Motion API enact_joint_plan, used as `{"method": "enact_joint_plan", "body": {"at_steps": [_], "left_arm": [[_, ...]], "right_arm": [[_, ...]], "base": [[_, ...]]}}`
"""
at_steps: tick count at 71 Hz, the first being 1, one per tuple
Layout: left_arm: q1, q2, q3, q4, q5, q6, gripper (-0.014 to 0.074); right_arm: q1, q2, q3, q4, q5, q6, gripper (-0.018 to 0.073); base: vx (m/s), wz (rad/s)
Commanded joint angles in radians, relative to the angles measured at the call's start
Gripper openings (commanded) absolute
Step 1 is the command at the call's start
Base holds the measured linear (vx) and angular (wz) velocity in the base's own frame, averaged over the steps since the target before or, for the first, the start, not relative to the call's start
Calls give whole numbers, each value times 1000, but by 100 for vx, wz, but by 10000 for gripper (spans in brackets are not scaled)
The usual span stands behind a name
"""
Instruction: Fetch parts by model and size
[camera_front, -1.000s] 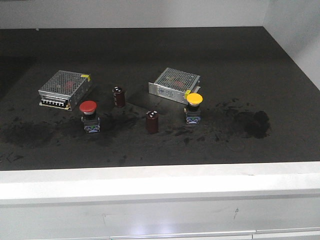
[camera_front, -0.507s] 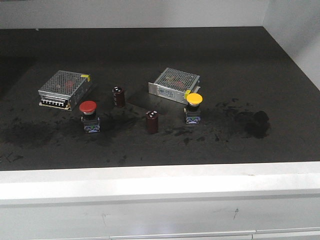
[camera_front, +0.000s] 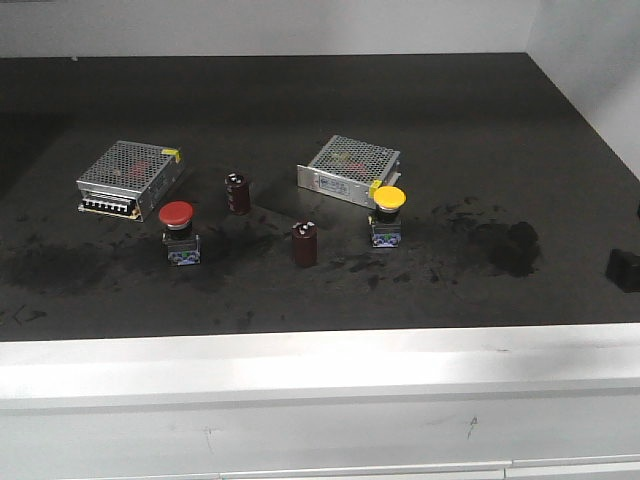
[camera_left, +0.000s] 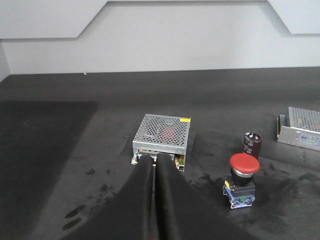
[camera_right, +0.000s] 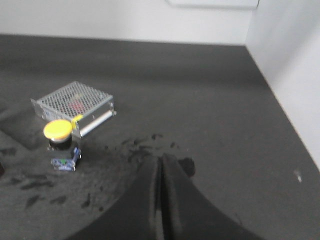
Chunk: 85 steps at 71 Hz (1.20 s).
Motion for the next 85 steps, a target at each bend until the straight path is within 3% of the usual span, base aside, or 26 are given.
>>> {"method": "enact_joint_plan", "body": {"at_steps": [1, 19, 29, 39, 49, 59, 85], "left_arm": [[-8, 6, -36, -8, -64, -8, -6], [-8, 6, -36, -7, 31, -7, 4], [-8, 6, -36, -7, 52, -7, 55], [-8, 6, -36, -7, 67, -7, 192], [-8, 8, -53, -8, 80, -7, 391], [-26, 64, -137, -12, 164, -7, 528], [-162, 503, -496, -24, 456, -10, 538]], "right_arm": [[-2, 23, -35, -2, -65, -5, -10], [-2, 87, -35, -3, -51, -5, -5], [-2, 119, -35, -8, -37, -5, 52], [-2, 135, -35, -12, -37, -10, 199], [-2, 138, -35, -12, -45, -9, 375], [-2, 138, -35, -12, -49, -10, 475], [-2, 138, -35, -12, -37, -8, 487]], "base": [[0, 0], [0, 0], [0, 0], [0, 0], [0, 0], [0, 0], [0, 0]]}}
